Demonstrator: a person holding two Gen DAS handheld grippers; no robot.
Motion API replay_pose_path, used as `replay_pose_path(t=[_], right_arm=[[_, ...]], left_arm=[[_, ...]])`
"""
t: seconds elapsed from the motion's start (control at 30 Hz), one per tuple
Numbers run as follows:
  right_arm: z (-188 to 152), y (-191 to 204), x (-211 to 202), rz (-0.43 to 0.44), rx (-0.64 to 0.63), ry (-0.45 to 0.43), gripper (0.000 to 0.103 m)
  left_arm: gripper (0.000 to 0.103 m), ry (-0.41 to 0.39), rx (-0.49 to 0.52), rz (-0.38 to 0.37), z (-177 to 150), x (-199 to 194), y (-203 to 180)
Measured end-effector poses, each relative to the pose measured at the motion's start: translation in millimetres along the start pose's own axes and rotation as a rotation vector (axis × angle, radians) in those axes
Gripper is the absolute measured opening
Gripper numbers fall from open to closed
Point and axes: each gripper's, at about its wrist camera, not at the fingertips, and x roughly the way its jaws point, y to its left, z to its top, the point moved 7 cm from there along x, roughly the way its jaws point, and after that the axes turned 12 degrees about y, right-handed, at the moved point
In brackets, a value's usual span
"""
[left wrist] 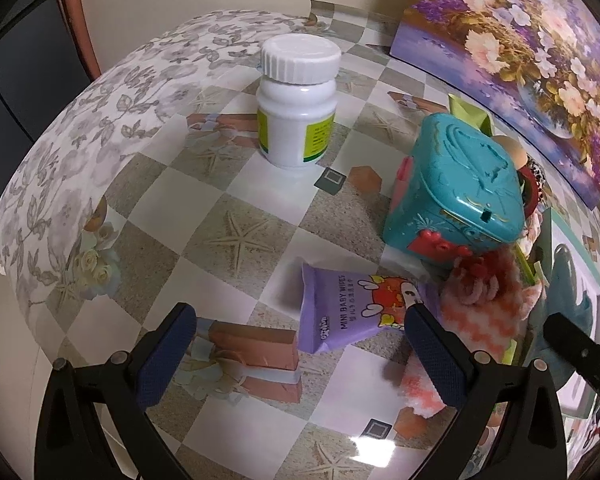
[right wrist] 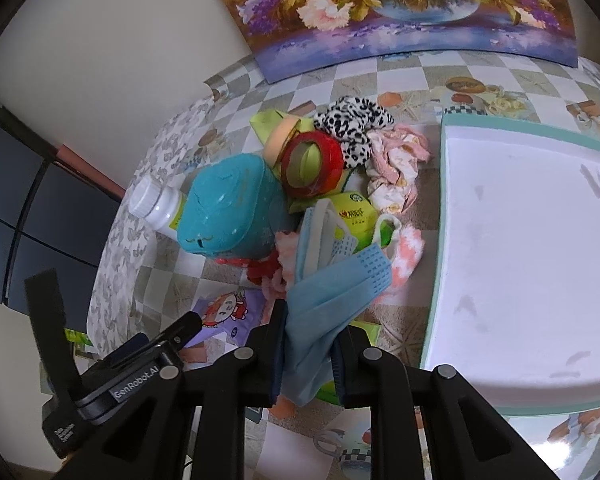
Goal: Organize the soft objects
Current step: 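Grasp the blue face mask with the right tool while the left tool grasps the purple wipes pack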
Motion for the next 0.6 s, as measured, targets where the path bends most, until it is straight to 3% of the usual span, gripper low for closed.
replay_pose_path(t=[0.33,0.6], right_arm=[[0.0,-1.6,-21.4,0.004,-0.016,-0.045,0.021],[-1.1,-17.6,-62.9,-0.004,-0.004,-0.142,0.021]], left_arm=[[0.103,-0.008,0.024,-0.014,0.5,-4.3,-8.1],[0.103,0.016,0.045,-0.031,4.6,7.7,-20.0]])
